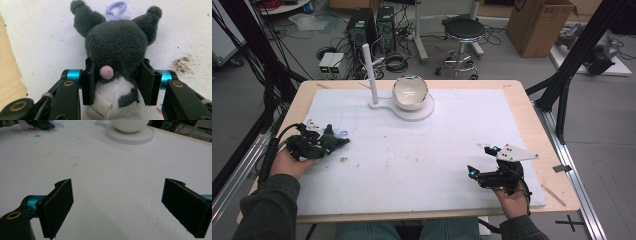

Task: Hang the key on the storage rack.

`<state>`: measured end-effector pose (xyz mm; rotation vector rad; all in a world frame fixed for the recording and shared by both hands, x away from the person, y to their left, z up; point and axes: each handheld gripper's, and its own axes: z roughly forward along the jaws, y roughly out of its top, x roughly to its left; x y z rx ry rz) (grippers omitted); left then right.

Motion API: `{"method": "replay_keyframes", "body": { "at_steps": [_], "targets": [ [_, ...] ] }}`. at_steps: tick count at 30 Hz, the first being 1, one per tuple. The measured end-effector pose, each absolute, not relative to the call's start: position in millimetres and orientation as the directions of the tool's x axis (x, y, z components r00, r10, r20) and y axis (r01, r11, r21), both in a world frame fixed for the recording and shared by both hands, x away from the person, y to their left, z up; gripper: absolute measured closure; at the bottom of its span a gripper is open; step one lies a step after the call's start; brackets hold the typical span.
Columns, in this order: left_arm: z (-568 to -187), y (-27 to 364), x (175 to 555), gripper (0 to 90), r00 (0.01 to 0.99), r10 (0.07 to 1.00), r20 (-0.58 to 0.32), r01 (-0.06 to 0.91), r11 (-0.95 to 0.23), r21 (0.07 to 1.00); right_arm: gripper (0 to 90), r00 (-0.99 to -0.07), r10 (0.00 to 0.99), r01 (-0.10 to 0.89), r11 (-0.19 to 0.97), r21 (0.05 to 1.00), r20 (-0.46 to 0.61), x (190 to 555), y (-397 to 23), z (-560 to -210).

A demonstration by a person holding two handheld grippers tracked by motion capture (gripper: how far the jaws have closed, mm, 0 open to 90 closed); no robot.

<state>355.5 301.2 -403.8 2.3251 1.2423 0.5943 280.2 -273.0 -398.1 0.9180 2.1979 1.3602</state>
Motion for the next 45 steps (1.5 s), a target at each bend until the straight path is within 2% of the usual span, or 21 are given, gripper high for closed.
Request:
{"method": "replay_keyframes", "body": {
  "at_steps": [28,45],
  "targets": [
    [-386.8,303.5,338.7,54.5,0.506,0.845,0.174,0.589,-0.486,0.646,9.7,-0.704,0.71,0.325,0.316,0.891,0.004,281.3,-272.5,-398.7],
    [-375.4,302.0,317.1,54.3,0.501,0.853,0.15,0.505,-0.428,0.75,9.7,-0.704,0.71,0.322,0.318,0.892,0.001,281.3,-272.2,-398.5]
  ]
}}
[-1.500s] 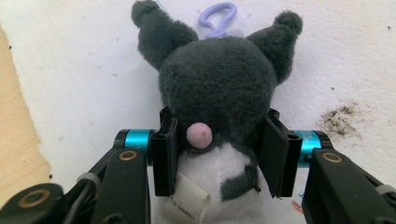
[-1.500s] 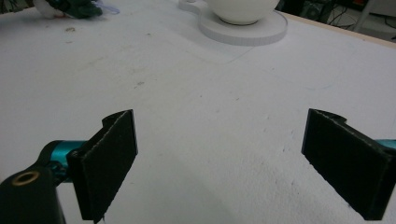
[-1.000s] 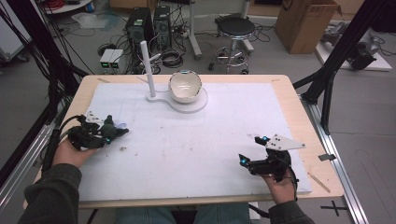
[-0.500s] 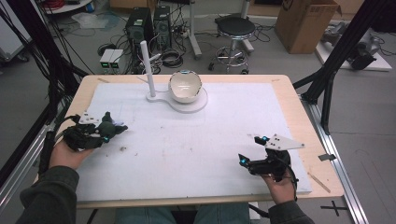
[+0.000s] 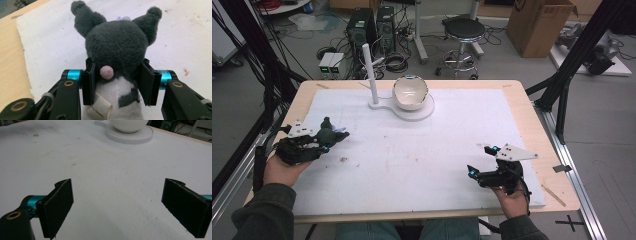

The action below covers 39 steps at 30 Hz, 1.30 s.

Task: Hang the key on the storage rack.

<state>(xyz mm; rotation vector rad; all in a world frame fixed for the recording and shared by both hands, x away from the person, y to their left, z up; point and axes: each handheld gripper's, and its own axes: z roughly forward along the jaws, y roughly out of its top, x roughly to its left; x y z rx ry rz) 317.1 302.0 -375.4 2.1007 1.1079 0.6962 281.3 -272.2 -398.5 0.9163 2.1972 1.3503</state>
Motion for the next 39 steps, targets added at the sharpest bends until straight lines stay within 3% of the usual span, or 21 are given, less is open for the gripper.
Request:
{"method": "replay_keyframes", "body": {
  "at_steps": [15,39],
  "targets": [
    [-366.2,303.5,307.1,54.3,0.507,0.86,0.053,0.452,-0.318,0.834,9.7,-0.7,0.714,0.317,0.314,0.895,-0.003,281.4,-271.9,-397.7],
    [-354.9,301.1,306.8,54.3,0.522,0.853,-0.001,0.404,-0.247,0.881,9.7,-0.7,0.714,0.32,0.306,0.897,0.006,282.4,-273.1,-398.1]
  ]
}}
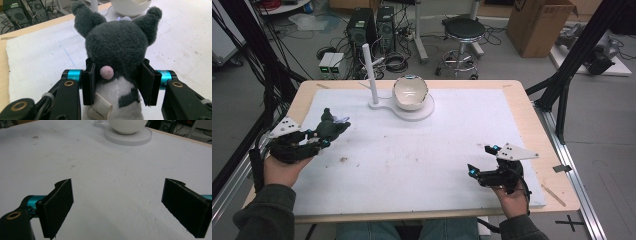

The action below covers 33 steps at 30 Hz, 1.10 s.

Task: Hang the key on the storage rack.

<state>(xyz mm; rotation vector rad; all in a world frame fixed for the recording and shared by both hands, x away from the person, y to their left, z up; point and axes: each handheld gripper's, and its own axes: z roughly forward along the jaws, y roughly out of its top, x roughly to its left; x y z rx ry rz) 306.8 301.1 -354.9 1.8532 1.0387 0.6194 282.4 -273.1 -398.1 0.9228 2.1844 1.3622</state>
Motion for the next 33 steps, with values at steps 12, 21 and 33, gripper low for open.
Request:
{"method": "replay_keyframes", "body": {
  "at_steps": [12,21,33],
  "targets": [
    [-346.9,295.5,313.7,54.4,0.531,0.847,-0.014,0.393,-0.231,0.89,9.7,-0.707,0.707,0.317,0.296,0.901,0.017,283.0,-273.7,-399.2],
    [-339.6,293.9,320.0,54.4,0.532,0.846,-0.037,0.387,-0.204,0.899,9.7,-0.706,0.708,0.313,0.29,0.904,0.017,284.1,-275.5,-399.2],
    [-337.4,287.4,329.6,54.5,0.529,0.846,-0.059,0.392,-0.183,0.901,9.7,-0.713,0.701,0.306,0.297,0.905,0.011,283.7,-271.2,-398.5]
  ]
}}
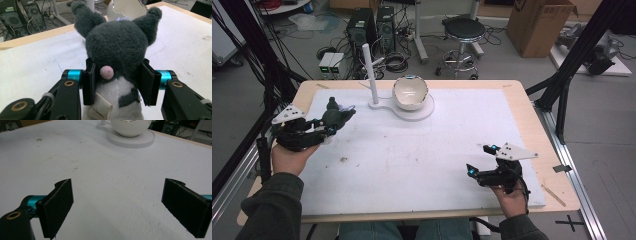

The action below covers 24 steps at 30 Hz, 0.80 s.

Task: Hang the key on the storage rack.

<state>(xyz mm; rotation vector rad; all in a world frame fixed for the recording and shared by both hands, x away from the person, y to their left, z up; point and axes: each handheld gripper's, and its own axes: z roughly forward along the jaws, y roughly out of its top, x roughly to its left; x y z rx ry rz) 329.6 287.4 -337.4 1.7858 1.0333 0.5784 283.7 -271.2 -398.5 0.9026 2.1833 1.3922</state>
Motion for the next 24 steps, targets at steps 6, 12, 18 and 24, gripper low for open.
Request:
{"method": "replay_keyframes", "body": {
  "at_steps": [6,12,18,24],
  "targets": [
    [-331.5,279.1,338.3,54.5,0.534,0.842,-0.074,0.389,-0.166,0.906,9.7,-0.708,0.706,0.308,0.288,0.907,0.016,283.7,-272.7,-398.0],
    [-325.4,273.0,344.2,54.7,0.532,0.842,-0.085,0.382,-0.15,0.912,9.7,-0.705,0.709,0.307,0.283,0.909,0.018,283.4,-273.9,-398.5],
    [-318.8,266.4,350.0,54.8,0.527,0.847,-0.072,0.381,-0.159,0.911,9.7,-0.71,0.704,0.304,0.284,0.91,0.018,282.9,-273.0,-397.6],
    [-309.9,263.0,358.5,54.8,0.523,0.849,-0.075,0.372,-0.148,0.916,9.7,-0.715,0.699,0.298,0.282,0.912,0.018,283.3,-271.6,-397.4]
  ]
}}
